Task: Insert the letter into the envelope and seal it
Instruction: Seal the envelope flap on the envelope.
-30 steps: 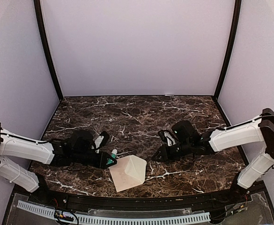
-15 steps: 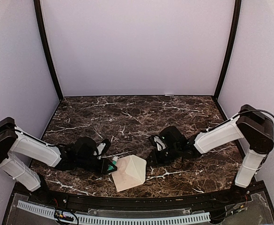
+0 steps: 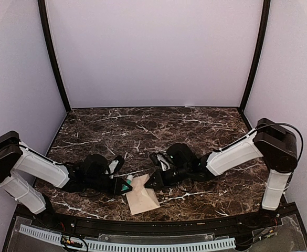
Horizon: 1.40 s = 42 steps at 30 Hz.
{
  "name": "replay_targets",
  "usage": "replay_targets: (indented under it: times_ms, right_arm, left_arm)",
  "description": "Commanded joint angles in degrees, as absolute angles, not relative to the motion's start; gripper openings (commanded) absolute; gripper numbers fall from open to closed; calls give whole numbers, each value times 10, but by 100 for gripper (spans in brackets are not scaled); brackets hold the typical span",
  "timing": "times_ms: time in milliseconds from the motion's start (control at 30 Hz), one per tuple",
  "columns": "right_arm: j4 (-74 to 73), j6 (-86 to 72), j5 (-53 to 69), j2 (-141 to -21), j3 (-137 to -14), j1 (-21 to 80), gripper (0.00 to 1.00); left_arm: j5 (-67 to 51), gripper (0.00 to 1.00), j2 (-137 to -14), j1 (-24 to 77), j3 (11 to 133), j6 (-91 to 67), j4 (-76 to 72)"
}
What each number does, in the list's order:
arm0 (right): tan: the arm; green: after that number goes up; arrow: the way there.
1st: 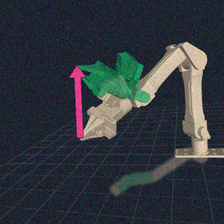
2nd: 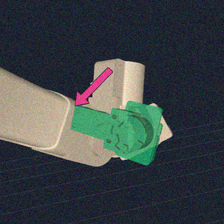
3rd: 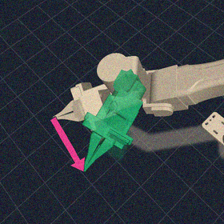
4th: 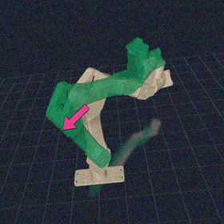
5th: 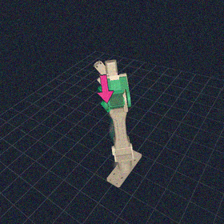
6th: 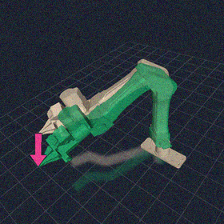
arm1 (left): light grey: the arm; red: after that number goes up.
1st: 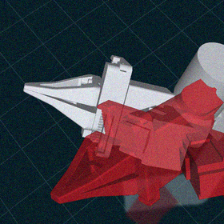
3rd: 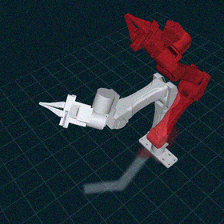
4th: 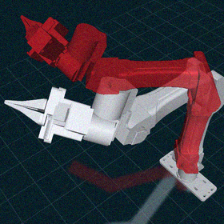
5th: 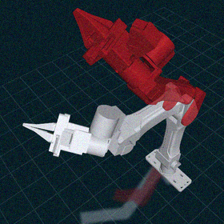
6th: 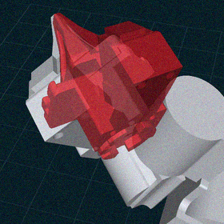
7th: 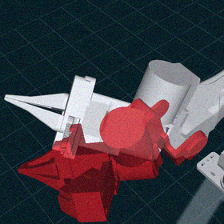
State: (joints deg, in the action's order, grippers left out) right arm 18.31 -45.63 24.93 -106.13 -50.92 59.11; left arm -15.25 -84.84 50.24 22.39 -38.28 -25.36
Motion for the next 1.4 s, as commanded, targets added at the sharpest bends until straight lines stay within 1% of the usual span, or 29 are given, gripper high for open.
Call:
replay_targets:
  times_ms: [0, 100, 333, 667, 767, 833, 967, 1033, 1167, 1367]
  right_arm:
    - [216, -469, 265, -1086, -528, 605, 14]
    - [226, -474, 273, -1103, -536, 608, 10]
    - [227, -485, 276, -1137, -554, 614, 7]
    - [239, -495, 283, -1144, -546, 616, 4]
    - [235, -485, 288, -1113, -543, 616, 6]
    - [221, -475, 276, -1072, -537, 616, 8]
    - [173, -462, 230, -997, -516, 604, 18]
    - [160, -464, 204, -966, -495, 591, 20]
    - [154, -481, 159, -932, -445, 564, 20]
    - [142, -502, 118, -941, -407, 536, 20]
  left_arm:
    - [-149, 0, -851, 501, 212, -387, -223]
    - [-150, 0, -851, 500, 211, -387, -222]
    - [-153, 0, -853, 500, 215, -386, -221]
    - [-148, 0, -853, 500, 219, -380, -213]
    - [-146, 0, -853, 501, 222, -378, -208]
    - [-145, 0, -852, 501, 224, -375, -204]
    - [-142, 0, -847, 500, 226, -372, -196]
    - [-140, 0, -846, 500, 227, -369, -193]
    - [-141, 0, -846, 500, 228, -368, -194]
    - [-139, 0, -846, 501, 230, -365, -191]
